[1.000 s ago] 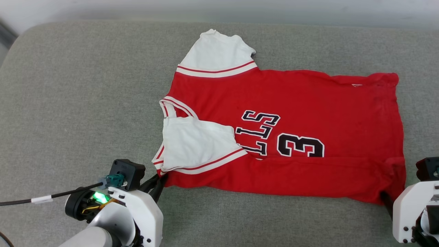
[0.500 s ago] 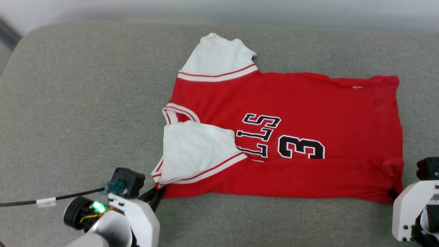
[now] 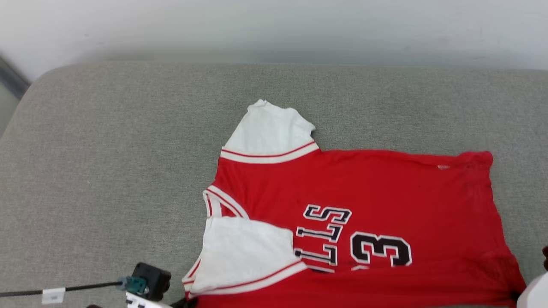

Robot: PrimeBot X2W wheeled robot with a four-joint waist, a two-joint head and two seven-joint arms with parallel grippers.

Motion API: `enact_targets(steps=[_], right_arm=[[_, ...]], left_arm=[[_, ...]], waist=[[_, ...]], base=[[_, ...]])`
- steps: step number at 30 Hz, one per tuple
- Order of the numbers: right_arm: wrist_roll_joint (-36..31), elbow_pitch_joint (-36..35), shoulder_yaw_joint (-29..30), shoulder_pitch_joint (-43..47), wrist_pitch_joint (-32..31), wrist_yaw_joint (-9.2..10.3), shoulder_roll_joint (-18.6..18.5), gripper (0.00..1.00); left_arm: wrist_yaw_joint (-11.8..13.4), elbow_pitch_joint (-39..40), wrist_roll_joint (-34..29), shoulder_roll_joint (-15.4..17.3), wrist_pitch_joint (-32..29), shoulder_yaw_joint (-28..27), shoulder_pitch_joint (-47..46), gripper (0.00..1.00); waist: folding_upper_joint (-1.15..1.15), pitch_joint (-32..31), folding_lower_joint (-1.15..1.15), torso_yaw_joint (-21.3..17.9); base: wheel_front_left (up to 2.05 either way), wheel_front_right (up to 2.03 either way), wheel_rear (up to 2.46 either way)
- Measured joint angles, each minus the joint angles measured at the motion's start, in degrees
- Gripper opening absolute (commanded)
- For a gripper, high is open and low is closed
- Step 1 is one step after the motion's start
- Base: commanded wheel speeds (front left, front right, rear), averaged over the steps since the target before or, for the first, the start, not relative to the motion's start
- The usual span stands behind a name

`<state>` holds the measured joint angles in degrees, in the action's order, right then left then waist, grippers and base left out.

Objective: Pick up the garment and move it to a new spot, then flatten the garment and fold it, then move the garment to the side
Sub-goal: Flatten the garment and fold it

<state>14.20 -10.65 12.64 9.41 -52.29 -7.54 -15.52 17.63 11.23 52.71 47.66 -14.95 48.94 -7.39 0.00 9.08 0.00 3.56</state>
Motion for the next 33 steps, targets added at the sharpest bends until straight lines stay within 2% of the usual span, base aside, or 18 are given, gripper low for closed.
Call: enact_targets(steps=[3, 11, 12, 13, 14, 16, 22, 25, 27, 33], right_arm=[[0.5, -0.8, 0.5, 2.4, -1.2, 0.0, 0.1, 0.0], [0.4, 2.6, -0.9, 3.7, -0.5, 0.02, 1.6, 0.0], [0.4, 3.2, -1.1, 3.6, 0.0, 0.02, 2.0, 0.01], [0.3, 3.7, -1.1, 3.5, 1.0, 0.02, 2.2, 0.76], [0.2, 4.0, -1.1, 3.3, 2.0, 0.02, 2.3, 1.0], [0.4, 4.8, -1.3, 2.6, 2.9, 0.02, 2.6, 1.0], [-0.1, 4.6, -0.6, 1.0, 6.5, 0.02, 1.7, 1.0], [0.6, 3.4, 0.6, -0.5, 9.5, 0.03, 2.5, 1.0], [1.1, 2.5, 1.0, -1.1, 12.2, 0.03, 3.0, 1.0], [1.7, -0.8, 0.8, -3.7, 23.3, 0.03, 4.5, 1.0]], left_arm=[[-0.5, -0.3, 0.5, -0.1, 0.0, 1.0, 1.5, 0.0], [-2.9, -5.5, 0.5, -3.5, 0.6, 3.0, 1.7, 0.0], [-3.3, -6.1, 0.5, -3.7, 0.6, 3.2, 1.7, 0.27], [-3.5, -6.6, 0.5, -3.8, 0.6, 3.4, 1.7, 0.84], [-3.6, -7.2, 0.5, -4.1, 1.2, 3.2, 1.6, 1.0], [-3.8, -7.8, 0.9, -5.1, 3.7, 1.9, 1.4, 1.0], [-3.9, -9.0, 0.0, -4.9, 8.8, -0.9, 0.4, 1.0], [-1.8, -9.2, 0.5, -5.7, 12.7, -3.9, 0.0, 1.0], [-0.6, -8.8, 0.3, -6.7, 16.4, -6.0, -0.1, 1.0], [0.1, -7.2, -2.2, -9.2, 26.7, -9.6, -0.4, 1.0]], waist=[[0.0, -0.1, 0.0, -0.2], [0.0, -0.2, 0.0, -0.4], [0.0, -0.2, 0.0, -0.4], [0.0, -0.1, 0.0, -0.5], [0.0, -0.1, 0.0, -0.5], [0.0, -0.1, 0.0, -0.6], [0.0, -1.5, 0.0, -0.6], [0.0, -2.6, 0.0, -0.6], [0.0, -3.4, 0.0, -0.7], [0.0, -4.8, -0.01, -0.9]], base=[[0.0, 0.0, 0.0], [0.0, 0.0, 0.0], [0.0, 0.0, 0.0], [0.0, 0.0, 0.0], [0.0, 0.0, 0.0], [0.0, 0.0, 0.0], [0.0, 0.0, 0.0], [0.0, 0.0, 0.0], [0.0, 0.0, 0.0], [0.0, 0.0, 0.0]])
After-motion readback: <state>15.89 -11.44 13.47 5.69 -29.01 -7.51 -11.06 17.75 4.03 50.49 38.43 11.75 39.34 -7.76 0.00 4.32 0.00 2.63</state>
